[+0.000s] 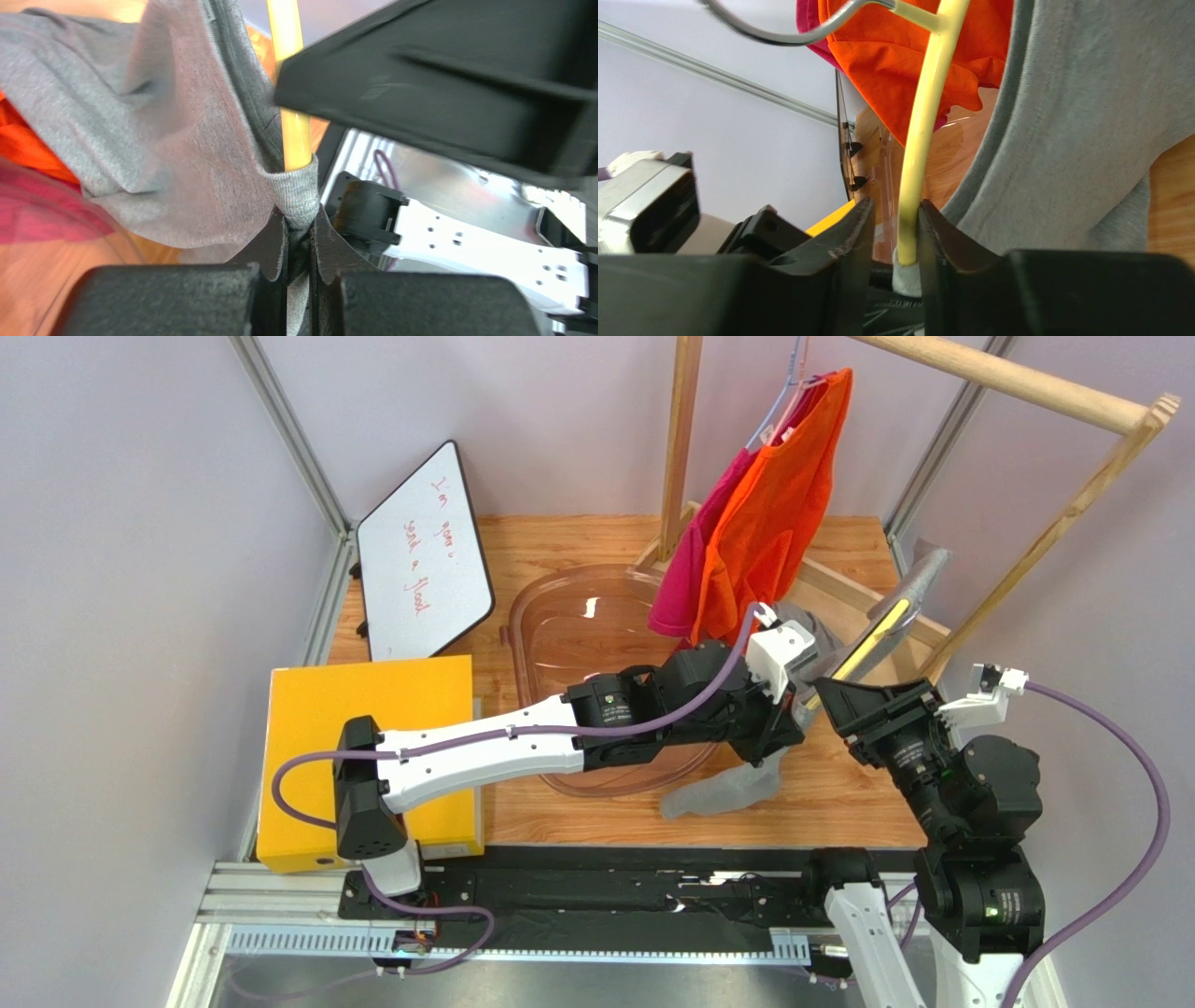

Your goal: Remove the t-shirt from the hanger

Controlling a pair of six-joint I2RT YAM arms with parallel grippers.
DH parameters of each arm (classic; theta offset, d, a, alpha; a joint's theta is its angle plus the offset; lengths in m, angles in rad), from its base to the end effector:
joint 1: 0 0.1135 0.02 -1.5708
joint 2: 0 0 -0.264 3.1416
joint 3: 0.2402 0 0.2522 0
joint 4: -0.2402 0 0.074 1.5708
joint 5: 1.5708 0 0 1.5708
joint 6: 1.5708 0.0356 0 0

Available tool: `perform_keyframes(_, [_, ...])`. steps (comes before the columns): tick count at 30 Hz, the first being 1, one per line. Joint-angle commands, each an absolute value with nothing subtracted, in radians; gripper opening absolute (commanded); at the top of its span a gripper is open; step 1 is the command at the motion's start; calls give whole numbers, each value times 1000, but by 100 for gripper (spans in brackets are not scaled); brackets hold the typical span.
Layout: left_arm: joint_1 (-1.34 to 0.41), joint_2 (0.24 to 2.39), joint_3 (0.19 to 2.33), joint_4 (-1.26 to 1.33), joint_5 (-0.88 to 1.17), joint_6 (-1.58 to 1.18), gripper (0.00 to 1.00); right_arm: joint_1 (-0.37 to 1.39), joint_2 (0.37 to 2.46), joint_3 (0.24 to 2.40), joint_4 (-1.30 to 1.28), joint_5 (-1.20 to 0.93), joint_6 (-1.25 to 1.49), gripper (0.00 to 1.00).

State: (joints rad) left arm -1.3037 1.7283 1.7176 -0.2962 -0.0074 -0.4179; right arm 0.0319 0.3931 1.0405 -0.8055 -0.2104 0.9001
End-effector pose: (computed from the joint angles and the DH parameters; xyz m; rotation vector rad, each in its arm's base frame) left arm 0.1089 -0.3968 0.3985 0.8750 1.8576 -1.1351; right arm 0.0425 0.0088 0.3931 0.6092 1.6991 0.8588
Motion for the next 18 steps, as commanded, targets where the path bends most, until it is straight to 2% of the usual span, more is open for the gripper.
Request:
perform_keyframes(1, [-1279, 1672, 1692, -307, -61, -416, 0, 37, 406, 1127, -772, -199, 830, 41])
perform_keyframes(3, [-1279, 1649, 1687, -310, -32, -422, 0, 37, 419, 1127, -765, -190, 824, 43])
perform_keyframes(5, [-1279, 1619, 1661, -302, -18, -437, 0, 38, 420, 1118, -756, -178, 815, 51])
perform_keyframes(7, [-1279, 1597, 1625, -273, -8, -448, 0, 38, 426, 1118, -750, -182, 807, 53])
perform_keyframes(18, [-1279, 1523, 1585, -196, 116, -476, 0, 37, 456, 1127, -772, -173, 787, 54])
